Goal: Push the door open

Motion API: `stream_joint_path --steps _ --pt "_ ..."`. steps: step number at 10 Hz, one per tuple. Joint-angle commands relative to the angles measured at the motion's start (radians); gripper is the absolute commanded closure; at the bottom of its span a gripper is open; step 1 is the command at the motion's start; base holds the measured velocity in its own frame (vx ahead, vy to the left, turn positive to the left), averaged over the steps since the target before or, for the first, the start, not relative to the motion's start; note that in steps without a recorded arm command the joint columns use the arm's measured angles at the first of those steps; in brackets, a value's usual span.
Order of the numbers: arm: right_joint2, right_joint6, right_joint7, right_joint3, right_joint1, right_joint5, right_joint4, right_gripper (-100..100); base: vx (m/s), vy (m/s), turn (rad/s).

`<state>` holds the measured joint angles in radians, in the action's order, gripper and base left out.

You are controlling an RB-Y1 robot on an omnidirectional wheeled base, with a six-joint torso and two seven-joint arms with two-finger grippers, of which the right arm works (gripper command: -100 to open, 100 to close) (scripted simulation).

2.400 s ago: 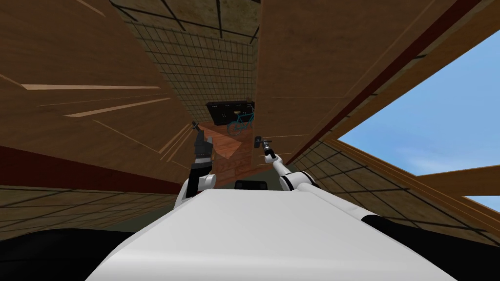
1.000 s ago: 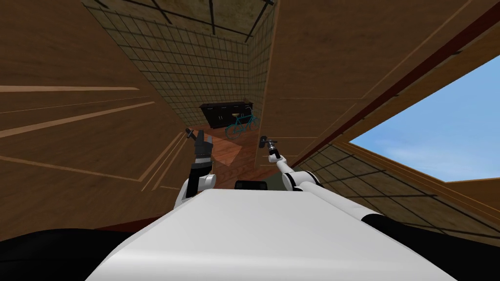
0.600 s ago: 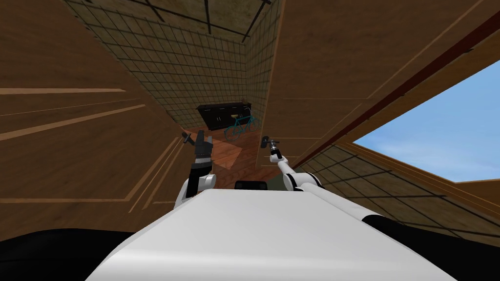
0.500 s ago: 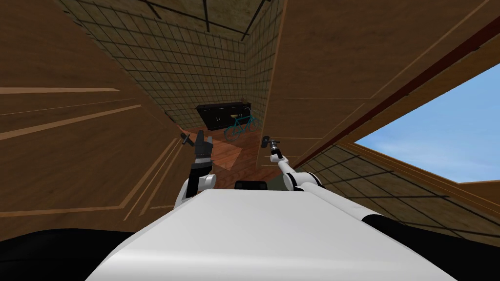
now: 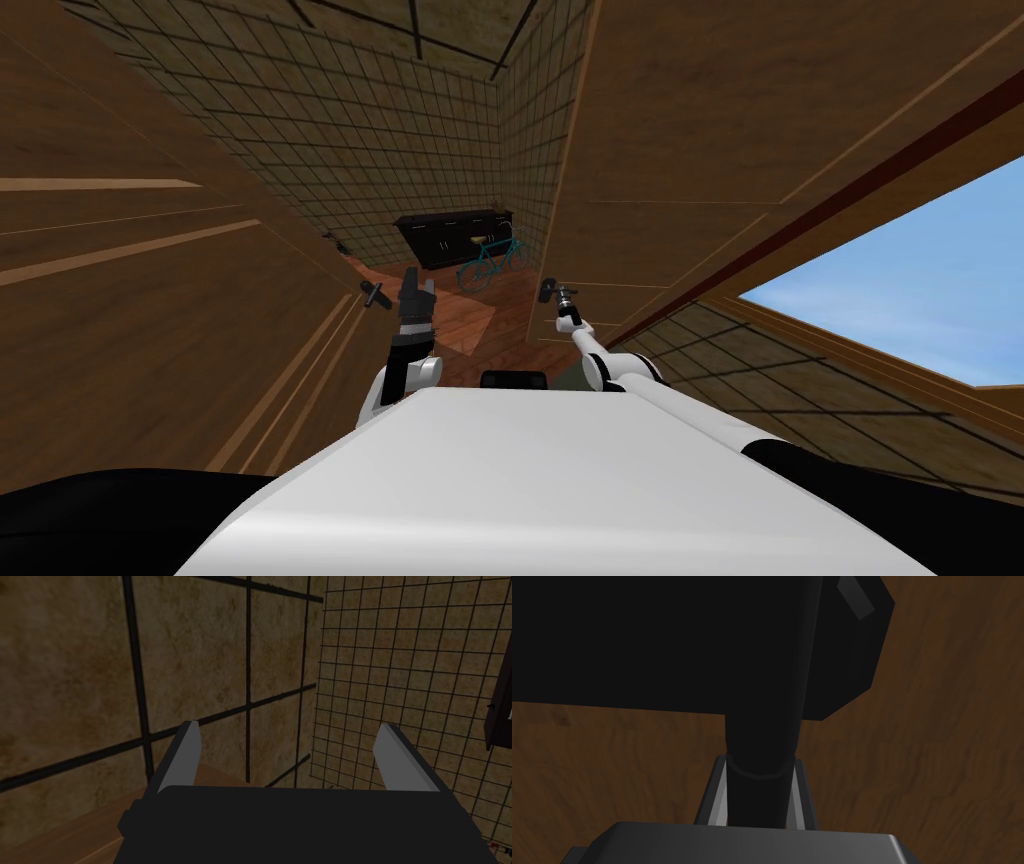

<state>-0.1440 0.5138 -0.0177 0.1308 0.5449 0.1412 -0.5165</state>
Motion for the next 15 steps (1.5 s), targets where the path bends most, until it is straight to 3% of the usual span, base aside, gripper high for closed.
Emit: stream_joint_path --steps 1,15 --pt "-0.007 -0.005 -0.005 0.011 -0.007 0.004 -0.012 100 0.163 0.052 -0.053" --pt "-0.059 0.002 -0.04 0.105 -0.025 0.044 0.001 100 0.154 0.064 -0.045"
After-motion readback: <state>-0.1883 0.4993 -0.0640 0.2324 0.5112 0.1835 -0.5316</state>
